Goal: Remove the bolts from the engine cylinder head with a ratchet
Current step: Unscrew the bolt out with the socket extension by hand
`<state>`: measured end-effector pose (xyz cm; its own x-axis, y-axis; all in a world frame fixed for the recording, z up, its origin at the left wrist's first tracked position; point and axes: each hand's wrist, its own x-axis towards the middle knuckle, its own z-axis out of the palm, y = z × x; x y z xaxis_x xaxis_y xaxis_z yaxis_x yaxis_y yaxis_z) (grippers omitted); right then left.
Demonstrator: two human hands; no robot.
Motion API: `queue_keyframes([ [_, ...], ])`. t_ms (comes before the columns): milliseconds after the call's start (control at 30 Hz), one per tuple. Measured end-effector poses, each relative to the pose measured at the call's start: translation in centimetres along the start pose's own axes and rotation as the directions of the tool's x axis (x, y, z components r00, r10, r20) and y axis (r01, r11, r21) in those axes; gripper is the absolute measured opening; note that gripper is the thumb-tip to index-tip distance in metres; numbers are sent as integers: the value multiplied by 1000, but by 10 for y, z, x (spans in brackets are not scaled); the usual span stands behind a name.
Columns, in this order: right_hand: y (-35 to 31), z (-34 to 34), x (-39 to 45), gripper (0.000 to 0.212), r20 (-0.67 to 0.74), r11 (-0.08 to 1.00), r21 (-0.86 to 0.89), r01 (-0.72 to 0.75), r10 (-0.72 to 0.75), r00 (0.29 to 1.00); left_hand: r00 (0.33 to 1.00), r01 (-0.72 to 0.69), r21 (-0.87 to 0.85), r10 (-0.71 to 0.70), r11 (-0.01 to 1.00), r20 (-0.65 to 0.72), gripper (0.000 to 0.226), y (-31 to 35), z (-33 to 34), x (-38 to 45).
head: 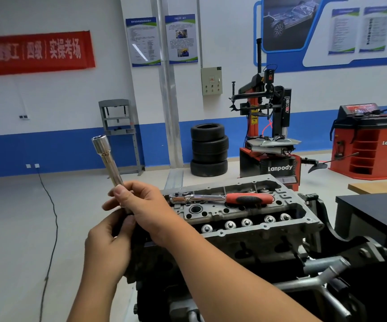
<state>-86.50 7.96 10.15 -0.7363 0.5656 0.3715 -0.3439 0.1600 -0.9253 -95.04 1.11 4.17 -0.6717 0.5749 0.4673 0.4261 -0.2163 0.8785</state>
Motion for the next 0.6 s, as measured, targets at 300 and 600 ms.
queue_keyframes([
  [300,3,-5,1,16,18,998,57,31,-32,999,995,-45,64,51,997,-88,14,6,2,-2],
  [600,-1,-2,0,19,-40,1000,31,4,-3,999,995,-76,-22,74,997,-74,20,14,10,-4],
])
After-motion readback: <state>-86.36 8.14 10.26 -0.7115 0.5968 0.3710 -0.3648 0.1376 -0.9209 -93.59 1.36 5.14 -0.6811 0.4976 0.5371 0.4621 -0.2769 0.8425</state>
